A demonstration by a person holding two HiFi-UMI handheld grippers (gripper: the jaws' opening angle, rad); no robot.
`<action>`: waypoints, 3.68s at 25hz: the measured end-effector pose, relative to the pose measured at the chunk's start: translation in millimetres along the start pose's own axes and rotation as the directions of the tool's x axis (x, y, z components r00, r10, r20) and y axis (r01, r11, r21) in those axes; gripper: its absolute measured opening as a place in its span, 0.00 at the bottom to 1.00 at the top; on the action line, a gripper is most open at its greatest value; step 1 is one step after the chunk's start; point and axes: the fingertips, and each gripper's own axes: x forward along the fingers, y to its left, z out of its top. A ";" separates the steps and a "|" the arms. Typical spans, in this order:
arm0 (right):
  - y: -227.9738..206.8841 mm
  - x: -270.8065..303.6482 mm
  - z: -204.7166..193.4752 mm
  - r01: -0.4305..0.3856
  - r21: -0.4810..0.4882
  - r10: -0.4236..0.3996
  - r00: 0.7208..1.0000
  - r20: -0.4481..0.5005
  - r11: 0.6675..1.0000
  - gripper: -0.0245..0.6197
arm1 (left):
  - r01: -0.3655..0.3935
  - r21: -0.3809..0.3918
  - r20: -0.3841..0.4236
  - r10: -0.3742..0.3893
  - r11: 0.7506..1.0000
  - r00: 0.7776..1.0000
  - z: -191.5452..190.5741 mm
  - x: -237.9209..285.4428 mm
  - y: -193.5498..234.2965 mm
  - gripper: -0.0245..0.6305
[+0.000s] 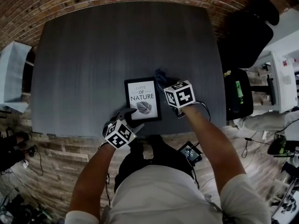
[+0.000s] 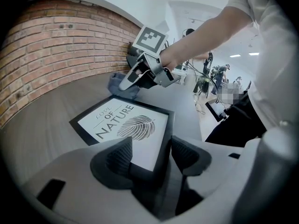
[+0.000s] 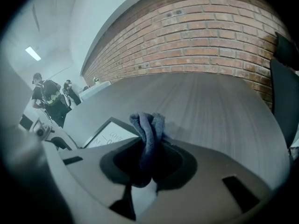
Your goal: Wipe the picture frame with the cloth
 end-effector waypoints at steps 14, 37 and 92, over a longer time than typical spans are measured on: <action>19.4 -18.4 -30.0 -0.027 0.042 0.028 0.999 -0.025 0.999 0.18 | 0.002 -0.002 0.000 -0.002 1.000 1.000 -1.5 -1.1 -0.4 0.45; 44.7 -51.3 -75.2 -0.065 -0.020 0.063 0.994 -0.089 0.998 0.18 | -0.065 -0.084 -0.020 0.063 0.994 0.998 7.4 8.1 9.3 0.45; 174.4 -38.1 -113.6 -0.255 -0.288 0.130 0.912 -0.390 0.923 0.19 | 0.002 -0.146 0.085 0.010 0.989 0.996 11.1 -3.1 35.9 0.05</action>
